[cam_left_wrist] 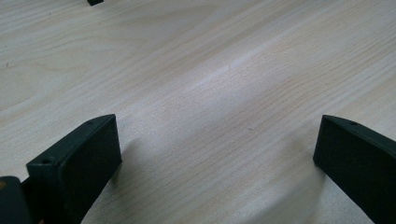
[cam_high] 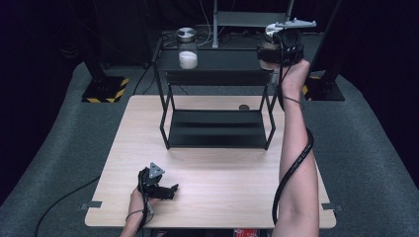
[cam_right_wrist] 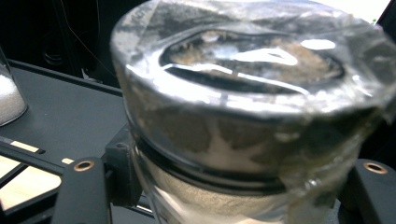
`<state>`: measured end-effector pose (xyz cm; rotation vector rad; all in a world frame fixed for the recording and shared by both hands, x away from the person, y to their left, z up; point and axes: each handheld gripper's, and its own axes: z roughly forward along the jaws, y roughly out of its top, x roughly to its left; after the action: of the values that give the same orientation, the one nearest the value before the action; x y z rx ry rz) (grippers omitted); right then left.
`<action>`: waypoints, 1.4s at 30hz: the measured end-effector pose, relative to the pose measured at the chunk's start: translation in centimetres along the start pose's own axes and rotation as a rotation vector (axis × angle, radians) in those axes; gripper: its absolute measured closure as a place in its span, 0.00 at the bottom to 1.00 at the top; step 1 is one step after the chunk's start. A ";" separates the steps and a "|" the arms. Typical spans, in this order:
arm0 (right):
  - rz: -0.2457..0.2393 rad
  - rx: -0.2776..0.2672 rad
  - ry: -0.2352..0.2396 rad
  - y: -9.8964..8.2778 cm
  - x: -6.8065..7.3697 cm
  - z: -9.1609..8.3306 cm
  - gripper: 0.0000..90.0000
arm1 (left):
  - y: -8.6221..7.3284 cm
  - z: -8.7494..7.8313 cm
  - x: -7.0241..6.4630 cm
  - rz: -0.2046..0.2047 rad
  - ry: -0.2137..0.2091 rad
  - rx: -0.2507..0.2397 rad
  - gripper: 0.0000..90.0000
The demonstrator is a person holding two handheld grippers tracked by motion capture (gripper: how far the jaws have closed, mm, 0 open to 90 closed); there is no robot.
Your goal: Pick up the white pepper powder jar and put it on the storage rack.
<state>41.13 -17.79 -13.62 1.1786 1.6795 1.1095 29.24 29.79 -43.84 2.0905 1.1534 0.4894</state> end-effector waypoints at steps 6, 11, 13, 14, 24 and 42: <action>0.013 0.006 0.001 0.3 -0.1 0.9 0.34 | 0.0 0.0 0.0 0.000 0.000 0.000 0.00; 0.021 0.030 -0.005 0.6 -0.1 1.8 0.34 | 0.0 0.0 0.0 0.000 0.000 0.000 0.00; 0.031 0.039 -0.006 0.5 -0.2 2.1 0.34 | 0.0 0.0 0.0 0.000 0.000 0.000 0.00; 0.034 0.044 -0.007 0.5 -0.3 2.3 0.34 | 0.0 0.0 0.0 0.000 0.000 0.000 0.00; 0.025 0.055 -0.013 0.7 -0.5 3.1 0.34 | 0.0 0.0 0.0 0.000 0.000 0.000 0.00; 0.029 0.097 -0.011 0.6 -0.2 5.4 0.34 | 0.0 0.0 0.0 0.002 0.000 0.000 0.00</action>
<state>46.32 -16.71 -14.65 1.2707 1.7295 1.0474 29.24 29.79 -43.83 2.0915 1.1519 0.4905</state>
